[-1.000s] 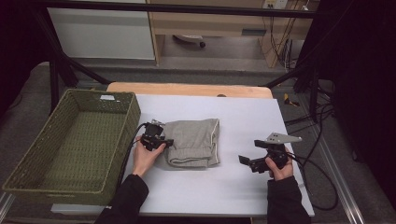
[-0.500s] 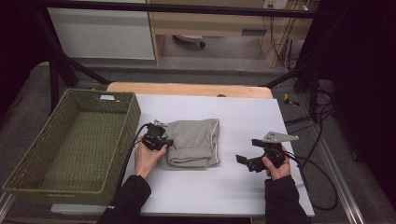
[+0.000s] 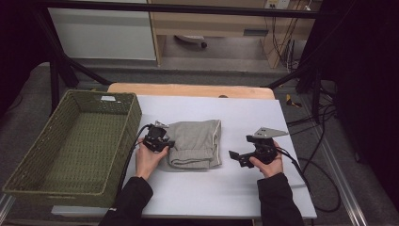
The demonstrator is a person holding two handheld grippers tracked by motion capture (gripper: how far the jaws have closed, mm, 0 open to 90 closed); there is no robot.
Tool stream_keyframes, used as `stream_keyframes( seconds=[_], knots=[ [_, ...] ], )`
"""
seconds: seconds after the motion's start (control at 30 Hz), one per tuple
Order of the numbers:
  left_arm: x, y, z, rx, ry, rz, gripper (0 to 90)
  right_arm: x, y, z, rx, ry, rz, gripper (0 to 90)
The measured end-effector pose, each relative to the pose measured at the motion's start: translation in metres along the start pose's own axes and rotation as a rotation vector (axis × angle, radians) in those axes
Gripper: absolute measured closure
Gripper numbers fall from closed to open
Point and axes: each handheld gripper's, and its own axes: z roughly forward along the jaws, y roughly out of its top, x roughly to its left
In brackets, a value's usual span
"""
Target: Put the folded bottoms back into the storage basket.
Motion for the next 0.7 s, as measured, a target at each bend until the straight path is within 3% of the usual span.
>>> stream_keyframes(
  seconds=[0.47,0.7],
  knots=[
    [0.000,0.000,0.000,-0.001,-0.002,0.000,76.5,0.004,0.014,0.035,0.031,-0.033,0.007,2.0],
    [0.000,0.000,0.000,-0.002,-0.003,0.001,76.5,0.003,0.020,0.055,0.044,-0.057,0.039,3.3]
  ],
)
